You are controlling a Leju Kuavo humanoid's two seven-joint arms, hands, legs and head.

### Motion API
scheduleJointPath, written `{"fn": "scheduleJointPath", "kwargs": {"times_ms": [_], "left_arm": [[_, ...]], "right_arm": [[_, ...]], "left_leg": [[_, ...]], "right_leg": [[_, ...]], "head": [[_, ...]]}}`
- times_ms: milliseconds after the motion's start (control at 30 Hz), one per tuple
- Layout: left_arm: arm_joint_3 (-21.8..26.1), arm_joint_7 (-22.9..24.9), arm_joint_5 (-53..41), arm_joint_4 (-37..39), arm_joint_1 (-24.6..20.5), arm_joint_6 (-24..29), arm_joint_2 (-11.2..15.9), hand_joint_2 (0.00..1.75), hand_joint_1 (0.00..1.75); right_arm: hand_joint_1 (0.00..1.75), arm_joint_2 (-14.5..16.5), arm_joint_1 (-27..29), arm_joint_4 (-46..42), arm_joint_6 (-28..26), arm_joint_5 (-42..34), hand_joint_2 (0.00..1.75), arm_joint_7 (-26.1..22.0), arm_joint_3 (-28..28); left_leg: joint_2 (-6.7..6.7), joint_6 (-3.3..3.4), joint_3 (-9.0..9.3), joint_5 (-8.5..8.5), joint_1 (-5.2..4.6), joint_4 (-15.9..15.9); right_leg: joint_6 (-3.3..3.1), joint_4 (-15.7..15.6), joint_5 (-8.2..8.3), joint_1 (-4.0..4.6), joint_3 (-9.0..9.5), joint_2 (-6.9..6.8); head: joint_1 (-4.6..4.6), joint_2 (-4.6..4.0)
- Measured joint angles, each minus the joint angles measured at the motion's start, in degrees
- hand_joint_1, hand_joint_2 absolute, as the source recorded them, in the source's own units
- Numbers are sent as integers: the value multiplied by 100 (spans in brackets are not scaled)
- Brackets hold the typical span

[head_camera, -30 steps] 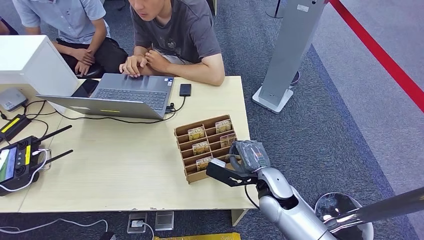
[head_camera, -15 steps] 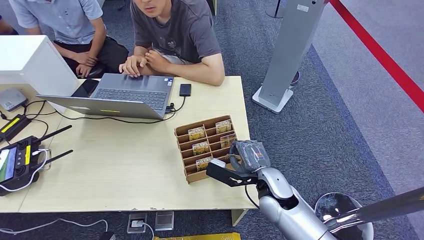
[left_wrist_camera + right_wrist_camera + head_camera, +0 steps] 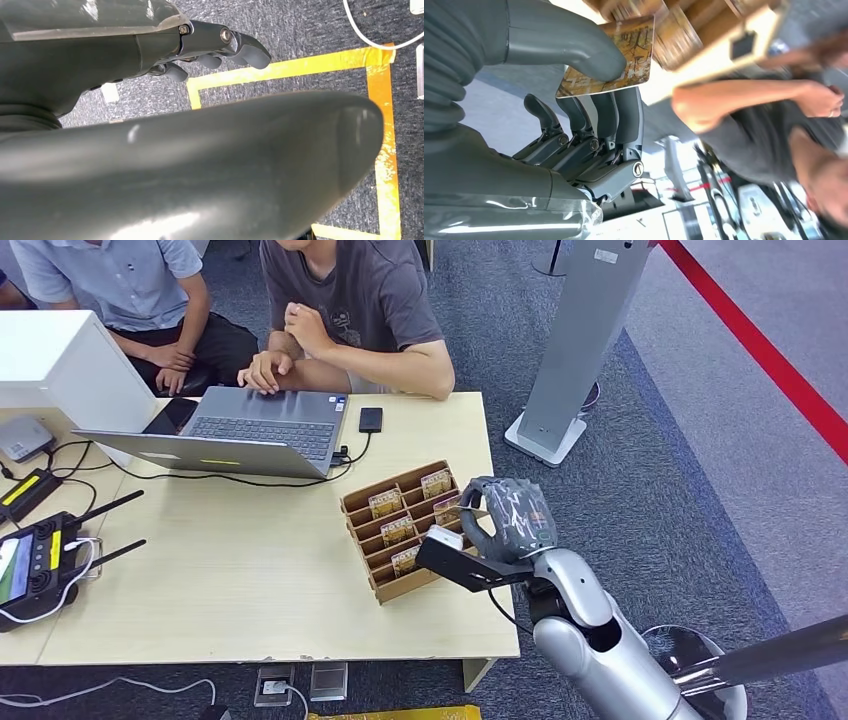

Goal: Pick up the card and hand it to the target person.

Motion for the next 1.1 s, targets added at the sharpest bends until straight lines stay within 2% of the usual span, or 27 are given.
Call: {"fn": "scheduleJointPath", "kwargs": {"times_ms": [233,367,467,600,767,900,1067,1100], "left_arm": [[0,-4,-8,0,2,2,-2,0,0],[-2,2,-83,0,-17,-4,-5,0,0],[-9,1,-140,0,-32,-20,-11,0,0],[-39,0,-180,0,-58,-26,-19,0,0],[-86,20,-242,0,-102,-24,-27,0,0],[-118,64,-246,0,-120,-28,-31,0,0],[-159,78,-235,1,-94,-41,-28,0,0],[-166,79,-232,2,-86,-44,-27,0,0]], "right_arm": [[152,-41,-484,-511,22,-365,175,-113,-130],[152,111,-1099,-92,6,-655,175,-386,-82],[152,373,-1716,650,-84,-878,175,-654,20],[152,871,-2621,2088,-283,-999,175,-1024,188],[152,1451,-3501,3788,-420,-879,175,-1187,385],[152,1762,-3844,4777,-444,-798,175,-1233,498],[152,1995,-3947,5519,-469,-731,175,-1277,600],[114,2026,-3953,5624,-473,-717,175,-1281,617]], "left_leg": [[1,0,0,0,0,0],[3,0,-3,2,1,-1],[-2,-3,-7,6,2,-1],[-3,-4,-11,10,2,-1],[-5,-4,-18,11,3,0],[-4,-4,-20,11,3,0],[-4,-4,-21,10,2,0],[-4,-4,-22,10,2,0]], "right_leg": [[0,1,0,0,2,1],[-3,3,2,1,1,2],[-5,5,4,2,-1,-3],[-5,9,4,3,-4,-6],[-6,10,4,4,-12,-9],[-6,8,4,4,-13,-8],[-5,5,4,3,-14,-7],[-5,5,4,3,-15,-7]], "head": [[1,0],[-1,0],[2,0],[-4,0],[-7,0],[0,0],[7,0],[7,0]]}}
